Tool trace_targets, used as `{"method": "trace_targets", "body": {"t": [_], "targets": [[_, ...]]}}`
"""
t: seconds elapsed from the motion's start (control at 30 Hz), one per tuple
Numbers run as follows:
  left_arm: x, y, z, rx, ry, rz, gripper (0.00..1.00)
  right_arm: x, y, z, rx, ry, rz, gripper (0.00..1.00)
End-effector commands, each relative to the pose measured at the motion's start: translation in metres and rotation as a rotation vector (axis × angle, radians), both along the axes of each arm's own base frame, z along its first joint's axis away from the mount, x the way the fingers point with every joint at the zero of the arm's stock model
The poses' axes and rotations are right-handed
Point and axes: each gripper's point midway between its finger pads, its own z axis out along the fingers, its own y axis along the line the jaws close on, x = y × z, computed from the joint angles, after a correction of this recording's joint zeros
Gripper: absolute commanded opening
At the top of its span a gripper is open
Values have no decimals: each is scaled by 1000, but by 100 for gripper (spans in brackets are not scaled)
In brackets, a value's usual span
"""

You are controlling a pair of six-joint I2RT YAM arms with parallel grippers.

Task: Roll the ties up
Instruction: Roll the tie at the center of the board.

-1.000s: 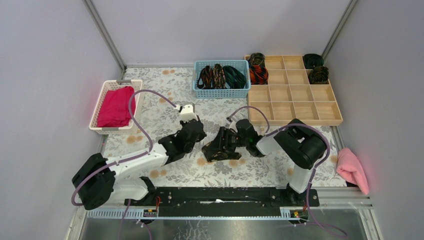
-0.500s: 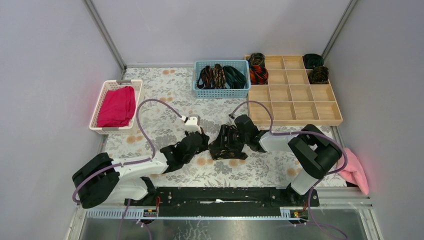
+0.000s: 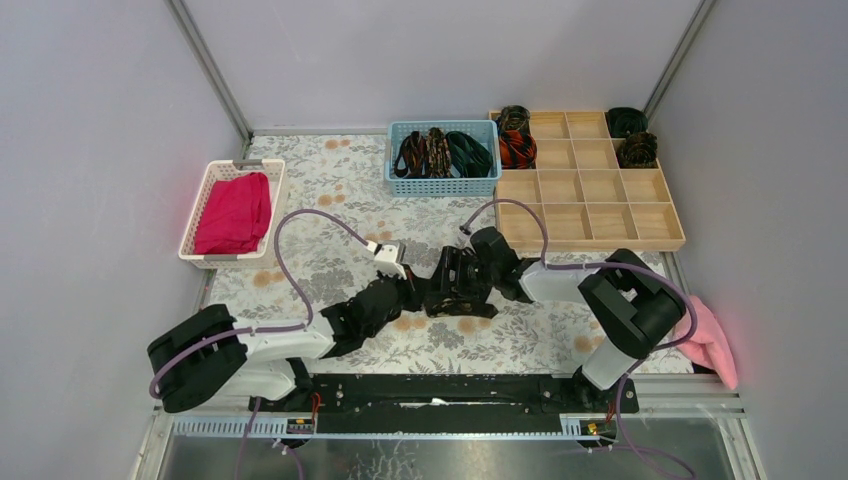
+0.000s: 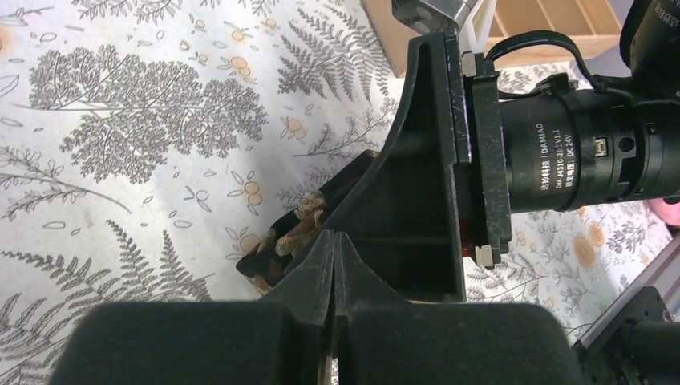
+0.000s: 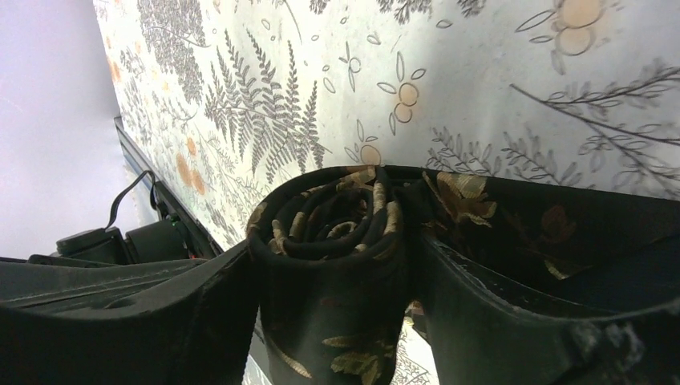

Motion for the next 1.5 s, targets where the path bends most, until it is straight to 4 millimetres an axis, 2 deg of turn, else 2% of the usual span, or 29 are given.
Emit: {"method": "trace_targets", "body": {"t": [0.0,0.07,0.17,0.47,0.63,0.73,0.8,1.0,1.17,1.47], "targets": [[1,-16,13,-52,-47,-45,2,3,-23,-9,-127,-36,-24,81],[2,-18,13,-52,-47,-45,2,5,-25,-1,-134,-59,-25,84],[2,-18,14,-56,-46,-46,2,7,-32,4,-160,-87,-37,84],[6,-20,12,-28,-45,-36,2,8,-40,8,-197,-116,-41,88],[14,-32,13,-9,-59,-45,2,7,-40,10,-198,-128,-25,89],[17,-38,14,-5,-58,-51,1,8,-44,13,-207,-152,-28,94],[16,-38,16,-11,-60,-54,1,9,-49,16,-216,-173,-42,97],[17,-34,16,-3,-67,-40,1,16,-65,27,-277,-232,-94,98],[19,-39,14,5,-63,-45,1,13,-82,33,-344,-236,-118,98],[35,-46,35,40,-107,-13,1,13,-108,20,-463,-244,-166,97]]}}
